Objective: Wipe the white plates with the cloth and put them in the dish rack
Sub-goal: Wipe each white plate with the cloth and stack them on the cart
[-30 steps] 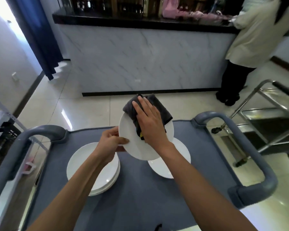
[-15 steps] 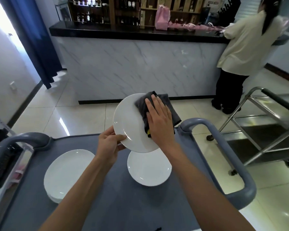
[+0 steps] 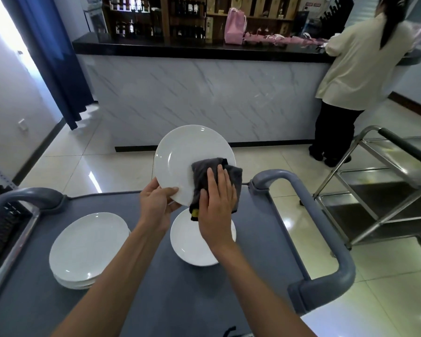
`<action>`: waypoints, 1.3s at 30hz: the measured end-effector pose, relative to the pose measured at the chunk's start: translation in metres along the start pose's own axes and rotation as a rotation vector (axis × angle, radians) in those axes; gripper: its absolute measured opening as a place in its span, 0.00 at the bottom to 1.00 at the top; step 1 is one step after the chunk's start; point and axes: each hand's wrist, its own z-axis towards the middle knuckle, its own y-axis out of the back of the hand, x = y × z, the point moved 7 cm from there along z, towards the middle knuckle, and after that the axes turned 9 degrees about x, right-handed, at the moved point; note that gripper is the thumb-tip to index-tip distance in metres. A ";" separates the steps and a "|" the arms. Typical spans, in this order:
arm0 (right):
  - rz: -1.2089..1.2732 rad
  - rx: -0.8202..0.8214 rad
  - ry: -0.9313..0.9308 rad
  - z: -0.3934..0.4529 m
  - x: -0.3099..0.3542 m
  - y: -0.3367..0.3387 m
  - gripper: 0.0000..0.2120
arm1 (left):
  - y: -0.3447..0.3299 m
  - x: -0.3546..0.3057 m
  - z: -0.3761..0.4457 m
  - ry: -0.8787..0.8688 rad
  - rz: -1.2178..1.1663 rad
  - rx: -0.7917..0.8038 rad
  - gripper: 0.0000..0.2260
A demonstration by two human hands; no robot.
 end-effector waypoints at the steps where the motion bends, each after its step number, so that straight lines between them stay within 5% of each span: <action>1: 0.009 0.000 0.007 -0.004 0.002 -0.001 0.23 | -0.002 0.001 -0.001 -0.002 -0.004 -0.004 0.18; 14: 0.074 -0.078 0.135 -0.028 0.004 0.002 0.23 | -0.009 0.007 -0.012 0.017 -0.005 -0.014 0.17; 21: 0.173 -0.130 0.024 -0.003 -0.019 0.025 0.24 | -0.007 0.003 -0.017 0.031 0.021 -0.004 0.16; 39: -0.116 0.185 0.231 0.061 -0.010 0.023 0.24 | 0.006 -0.012 -0.030 0.044 0.243 0.049 0.17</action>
